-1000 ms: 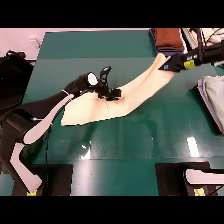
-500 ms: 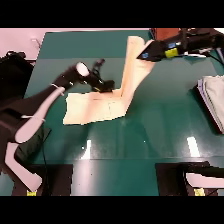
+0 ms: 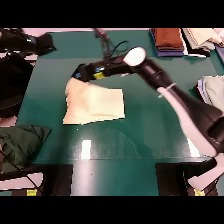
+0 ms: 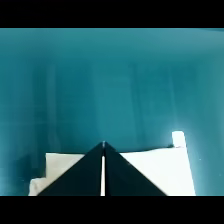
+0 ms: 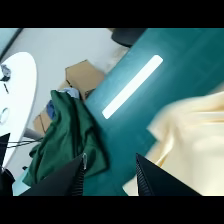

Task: Fold the shirts.

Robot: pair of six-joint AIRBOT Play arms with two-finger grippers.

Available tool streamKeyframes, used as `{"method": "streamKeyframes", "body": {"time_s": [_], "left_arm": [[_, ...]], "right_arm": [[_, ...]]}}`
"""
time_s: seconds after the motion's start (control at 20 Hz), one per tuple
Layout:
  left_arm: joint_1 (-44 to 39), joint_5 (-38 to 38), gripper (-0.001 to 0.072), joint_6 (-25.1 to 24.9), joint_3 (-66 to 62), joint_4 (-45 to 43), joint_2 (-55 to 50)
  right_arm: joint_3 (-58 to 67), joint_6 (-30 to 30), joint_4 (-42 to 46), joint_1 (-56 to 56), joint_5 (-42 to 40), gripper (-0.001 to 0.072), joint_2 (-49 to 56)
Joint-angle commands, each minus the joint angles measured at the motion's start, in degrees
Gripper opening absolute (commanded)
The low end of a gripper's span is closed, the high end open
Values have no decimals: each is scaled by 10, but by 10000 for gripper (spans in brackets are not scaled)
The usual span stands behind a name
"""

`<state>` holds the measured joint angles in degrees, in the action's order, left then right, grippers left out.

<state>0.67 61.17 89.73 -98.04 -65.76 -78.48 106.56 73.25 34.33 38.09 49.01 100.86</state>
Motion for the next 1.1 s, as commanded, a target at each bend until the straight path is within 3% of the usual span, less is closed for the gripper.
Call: {"method": "streamKeyframes", "body": {"time_s": [0.0, 0.2, 0.45, 0.5, 0.55, 0.6, 0.75, 1.0, 1.05], "left_arm": [[26, 27, 25, -3, -2, -10, 28], [25, 45, 25, -22, -2, -5, 28], [25, 49, 26, -28, 12, 3, 28], [25, 48, 26, -28, 17, 4, 28], [25, 48, 26, -28, 21, 4, 28], [25, 44, 26, -28, 25, 5, 28], [0, 19, 26, -29, 35, 6, 26], [-65, -21, 26, -34, 35, 2, 19], [-74, -26, 26, -33, 35, 2, 17]], "right_arm": [[41, -9, -12, 21, 0, 377, 55], [-34, 0, 83, -68, 89, 373, 0], [-269, 30, 143, -210, 126, 375, -113], [-318, 30, 143, -237, 121, 410, -130], [-359, 34, 135, -256, 114, 551, -138], [-392, 41, 120, -274, 109, 597, -139], [-443, 35, 54, -283, 89, 597, -112], [-447, -35, -116, -219, 32, 586, -45], [-441, -42, -132, -200, 19, 550, -33]]}}
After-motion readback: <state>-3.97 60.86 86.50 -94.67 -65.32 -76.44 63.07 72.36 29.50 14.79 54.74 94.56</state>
